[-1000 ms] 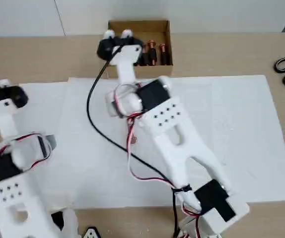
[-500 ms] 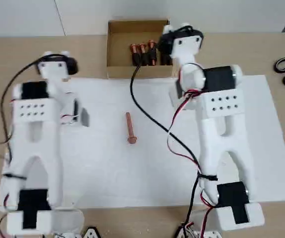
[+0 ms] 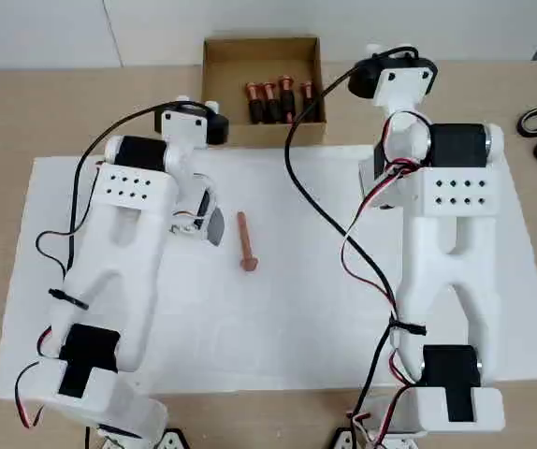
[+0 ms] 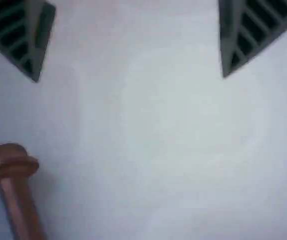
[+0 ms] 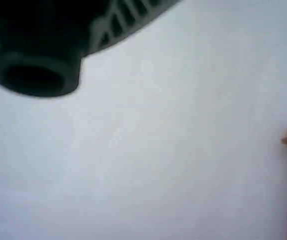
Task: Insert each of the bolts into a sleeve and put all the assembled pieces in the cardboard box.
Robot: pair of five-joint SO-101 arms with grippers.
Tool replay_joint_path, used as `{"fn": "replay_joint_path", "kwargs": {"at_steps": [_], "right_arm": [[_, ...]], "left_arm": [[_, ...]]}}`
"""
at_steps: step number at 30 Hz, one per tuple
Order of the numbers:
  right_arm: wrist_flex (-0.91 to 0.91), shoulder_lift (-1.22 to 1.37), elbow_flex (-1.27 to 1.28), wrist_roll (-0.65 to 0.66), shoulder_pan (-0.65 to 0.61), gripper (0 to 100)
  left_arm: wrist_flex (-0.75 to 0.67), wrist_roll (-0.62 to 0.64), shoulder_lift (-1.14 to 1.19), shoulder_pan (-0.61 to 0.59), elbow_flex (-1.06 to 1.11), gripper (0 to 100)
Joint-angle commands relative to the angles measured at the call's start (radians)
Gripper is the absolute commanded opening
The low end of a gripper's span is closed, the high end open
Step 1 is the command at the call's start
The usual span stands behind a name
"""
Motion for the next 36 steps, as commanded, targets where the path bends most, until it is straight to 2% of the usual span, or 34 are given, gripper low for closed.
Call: {"fn": "replay_joint_path", "kwargs": {"at_steps": [1,5,15,22,27,32,36], "right_arm": [[0.013,-0.053,-0.054,0.009,0.012,0.4],[0.012,-0.051,-0.054,0.009,0.013,0.4],[0.013,-0.051,-0.054,0.009,0.012,0.4],[0.013,-0.051,-0.054,0.009,0.010,0.4],[0.013,-0.051,-0.054,0.006,0.008,0.4],[0.013,-0.051,-0.054,0.006,0.008,0.4],[0.012,-0.053,-0.026,0.006,0.008,0.4]], "left_arm": [[-0.095,0.014,0.017,0.008,-0.012,22],[-0.160,0.175,0.109,0.063,-0.008,22],[-0.209,0.381,0.235,0.215,-0.013,22],[-0.218,0.450,0.336,0.215,-0.013,22],[-0.216,0.451,0.358,0.219,-0.013,22],[-0.218,0.451,0.361,0.219,-0.030,13],[-0.218,0.451,0.362,0.221,-0.036,11]]}}
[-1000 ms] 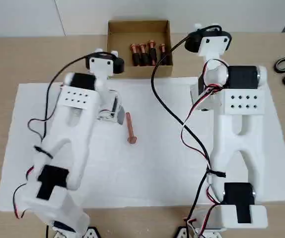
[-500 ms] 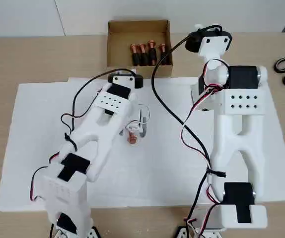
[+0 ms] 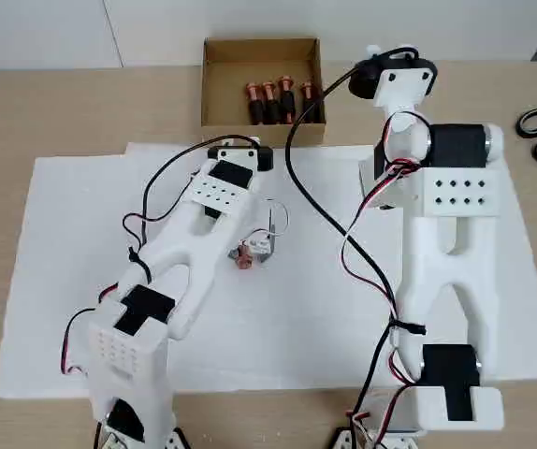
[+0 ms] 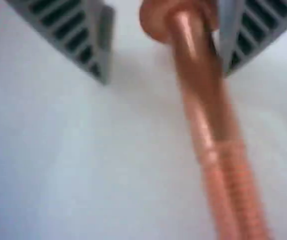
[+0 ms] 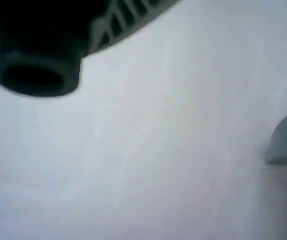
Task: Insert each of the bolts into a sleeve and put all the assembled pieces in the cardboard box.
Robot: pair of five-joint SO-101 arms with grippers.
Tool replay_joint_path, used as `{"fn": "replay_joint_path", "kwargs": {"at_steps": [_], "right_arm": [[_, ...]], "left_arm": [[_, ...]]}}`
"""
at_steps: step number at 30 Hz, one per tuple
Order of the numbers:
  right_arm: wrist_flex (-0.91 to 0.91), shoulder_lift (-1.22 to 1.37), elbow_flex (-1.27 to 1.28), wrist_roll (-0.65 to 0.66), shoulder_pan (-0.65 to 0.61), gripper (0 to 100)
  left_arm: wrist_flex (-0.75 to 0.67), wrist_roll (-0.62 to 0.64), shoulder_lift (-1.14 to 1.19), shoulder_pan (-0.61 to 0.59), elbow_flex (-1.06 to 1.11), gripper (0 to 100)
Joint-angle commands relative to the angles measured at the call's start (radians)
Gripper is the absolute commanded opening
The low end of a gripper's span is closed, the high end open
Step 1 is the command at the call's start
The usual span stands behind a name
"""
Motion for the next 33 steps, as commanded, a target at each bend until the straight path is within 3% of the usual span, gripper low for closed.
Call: {"fn": "replay_joint_path", "kwargs": {"at_steps": [1,11,18,25,33], "right_arm": [[0.012,-0.053,-0.015,0.006,0.007,0.4],[0.004,-0.058,0.017,0.008,0.007,0.4],[0.004,-0.059,0.018,0.008,0.007,0.4],[0.004,-0.059,0.018,0.008,0.007,0.4],[0.002,-0.059,0.018,0.006,0.007,0.4]], "left_arm": [[-0.006,0.008,0.000,-0.002,-0.016,11],[0.000,0.002,-0.008,0.028,-0.016,1],[0.002,0.002,-0.012,0.054,-0.025,1],[0.129,-0.006,-0.137,-0.008,-0.147,1],[0.186,-0.310,-0.288,-0.130,-0.159,1]]}}
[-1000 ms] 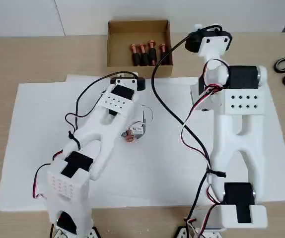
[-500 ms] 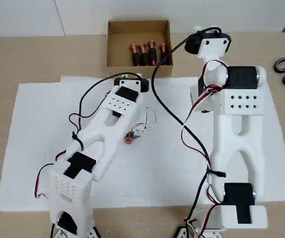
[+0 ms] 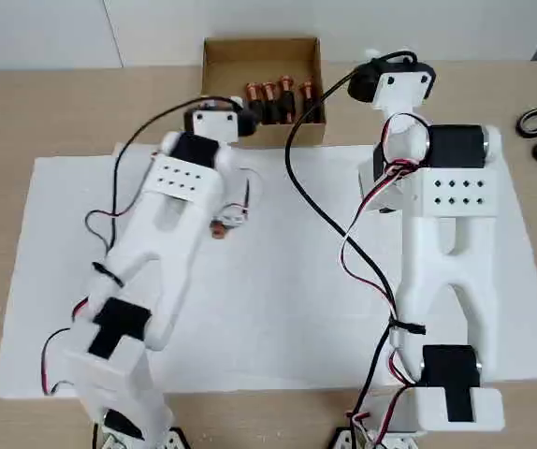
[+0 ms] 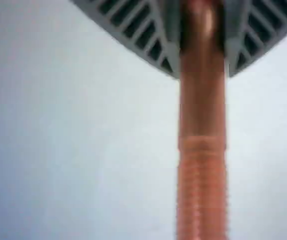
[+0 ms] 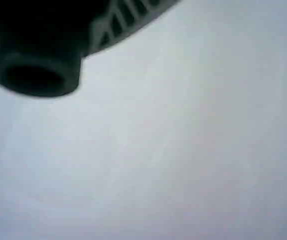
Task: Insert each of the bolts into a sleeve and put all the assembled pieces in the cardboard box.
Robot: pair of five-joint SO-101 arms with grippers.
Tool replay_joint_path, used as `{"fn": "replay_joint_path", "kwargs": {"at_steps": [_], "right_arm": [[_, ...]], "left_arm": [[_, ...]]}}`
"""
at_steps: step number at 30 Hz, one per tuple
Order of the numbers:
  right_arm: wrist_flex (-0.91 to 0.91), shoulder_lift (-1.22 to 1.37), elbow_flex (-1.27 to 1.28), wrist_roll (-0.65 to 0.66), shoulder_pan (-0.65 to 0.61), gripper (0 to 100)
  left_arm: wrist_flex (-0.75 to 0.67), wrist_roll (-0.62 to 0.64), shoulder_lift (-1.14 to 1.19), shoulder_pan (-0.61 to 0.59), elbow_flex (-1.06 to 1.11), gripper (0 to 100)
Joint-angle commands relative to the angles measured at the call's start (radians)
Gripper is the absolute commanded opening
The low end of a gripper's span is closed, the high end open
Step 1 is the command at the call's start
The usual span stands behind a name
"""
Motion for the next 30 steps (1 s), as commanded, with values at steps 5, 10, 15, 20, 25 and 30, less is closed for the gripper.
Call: {"fn": "replay_joint_path", "kwargs": {"at_steps": [5,10,15,20,25,30], "right_arm": [[0.002,-0.058,-0.003,0.005,0.007,0.4],[0.002,-0.058,-0.003,0.005,0.005,0.4],[0.007,-0.058,-0.003,0.003,0.005,0.4],[0.007,-0.058,-0.003,0.003,0.005,0.4],[0.008,-0.058,-0.003,0.002,0.005,0.4],[0.010,-0.058,-0.002,0.002,0.005,0.4]], "left_arm": [[0.120,-0.344,-0.112,-0.048,-0.041,1],[0.120,-0.427,-0.104,-0.052,-0.041,1],[0.106,-0.809,-0.104,-0.054,-0.041,1],[0.104,-1.007,-0.103,-0.077,-0.041,1],[0.089,-1.286,-0.103,-0.086,-0.041,1],[0.026,-1.533,-0.103,-0.087,-0.041,1]]}}
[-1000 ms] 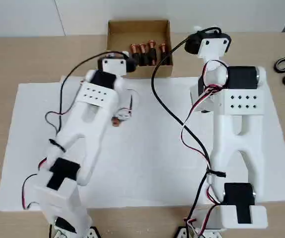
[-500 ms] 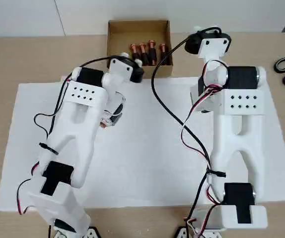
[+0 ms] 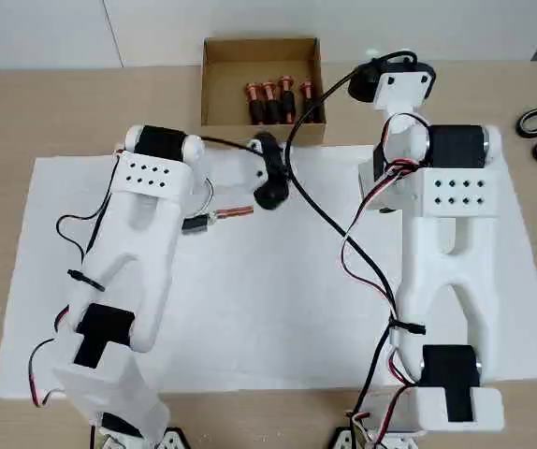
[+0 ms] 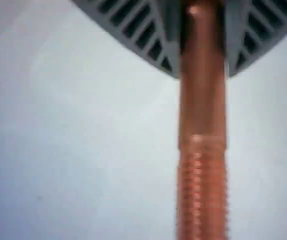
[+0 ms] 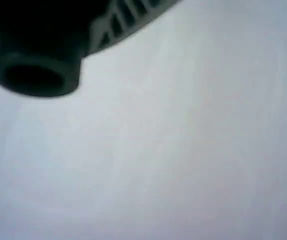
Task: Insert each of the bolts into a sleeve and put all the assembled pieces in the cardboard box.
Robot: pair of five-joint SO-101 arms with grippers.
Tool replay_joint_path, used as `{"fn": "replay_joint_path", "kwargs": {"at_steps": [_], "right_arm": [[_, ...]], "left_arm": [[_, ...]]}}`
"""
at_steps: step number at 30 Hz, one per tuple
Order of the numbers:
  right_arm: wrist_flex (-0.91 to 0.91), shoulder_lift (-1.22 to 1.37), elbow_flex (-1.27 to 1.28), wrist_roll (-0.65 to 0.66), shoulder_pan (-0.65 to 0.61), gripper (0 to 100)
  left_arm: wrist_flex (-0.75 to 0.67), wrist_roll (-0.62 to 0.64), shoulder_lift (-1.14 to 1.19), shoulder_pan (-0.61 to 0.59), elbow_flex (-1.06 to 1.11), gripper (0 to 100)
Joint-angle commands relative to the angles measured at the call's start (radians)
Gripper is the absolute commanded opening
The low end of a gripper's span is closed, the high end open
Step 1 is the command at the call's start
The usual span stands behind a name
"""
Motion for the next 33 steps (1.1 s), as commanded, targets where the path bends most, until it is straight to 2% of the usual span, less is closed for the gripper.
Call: {"fn": "replay_joint_path", "kwargs": {"at_steps": [1,6,11,24,30,33], "right_arm": [[0.010,-0.058,-0.003,0.002,0.005,0.4],[0.010,-0.058,-0.003,0.005,0.005,0.4],[0.010,-0.058,-0.003,0.006,0.005,0.4],[0.005,-0.051,-0.003,0.008,0.005,0.4],[0.004,-0.051,-0.003,0.008,0.005,0.4],[0.004,-0.051,-0.003,0.008,0.005,0.4]], "left_arm": [[-0.061,-0.137,-0.058,-0.005,-0.039,1],[-0.120,-0.198,0.026,-0.005,-0.012,1],[-0.121,-0.325,0.130,0.002,-0.019,1],[-0.130,-0.331,0.157,0.005,-0.036,1],[-0.129,-0.328,0.157,0.005,-0.036,14],[-0.129,-0.328,0.157,0.005,-0.036,14]]}}
